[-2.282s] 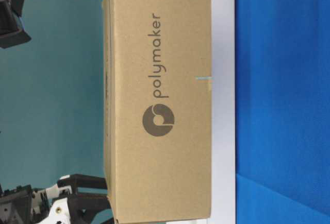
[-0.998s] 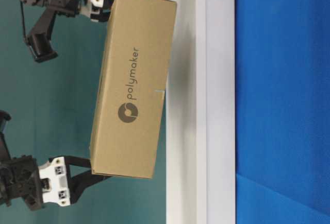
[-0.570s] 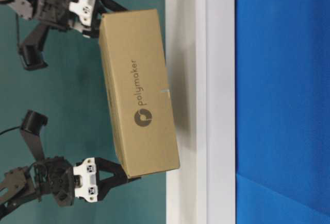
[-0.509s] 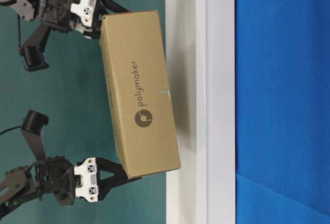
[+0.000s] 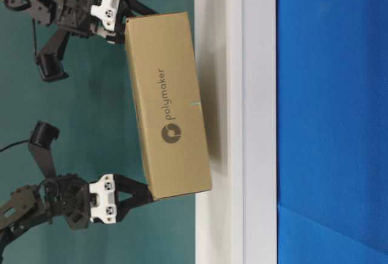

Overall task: Place the cardboard box on the stand after clamping it between your arms.
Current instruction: 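Lower the box onto the white stand with both grippers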

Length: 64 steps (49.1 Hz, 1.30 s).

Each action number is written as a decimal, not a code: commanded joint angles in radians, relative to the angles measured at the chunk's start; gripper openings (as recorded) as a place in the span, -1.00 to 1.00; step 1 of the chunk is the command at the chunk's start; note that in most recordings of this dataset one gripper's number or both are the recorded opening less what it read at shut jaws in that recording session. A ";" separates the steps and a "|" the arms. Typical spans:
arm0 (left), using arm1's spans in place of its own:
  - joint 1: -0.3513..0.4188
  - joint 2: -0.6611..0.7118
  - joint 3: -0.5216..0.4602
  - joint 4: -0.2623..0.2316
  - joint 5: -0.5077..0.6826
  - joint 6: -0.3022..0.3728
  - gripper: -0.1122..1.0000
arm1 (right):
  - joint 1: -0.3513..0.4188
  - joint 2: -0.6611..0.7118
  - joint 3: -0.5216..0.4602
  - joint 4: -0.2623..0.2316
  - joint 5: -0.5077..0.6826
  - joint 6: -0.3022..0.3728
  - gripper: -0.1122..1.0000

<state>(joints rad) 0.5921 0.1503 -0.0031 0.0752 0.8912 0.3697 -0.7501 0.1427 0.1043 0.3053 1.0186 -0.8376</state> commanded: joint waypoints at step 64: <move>-0.029 -0.020 0.123 -0.025 -0.268 -0.005 0.76 | 0.021 0.078 0.069 0.107 -0.146 -0.107 0.96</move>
<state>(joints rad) 0.5952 0.1258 0.1411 0.0752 0.7348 0.3758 -0.7716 0.2332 0.1733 0.3375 0.9066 -0.9495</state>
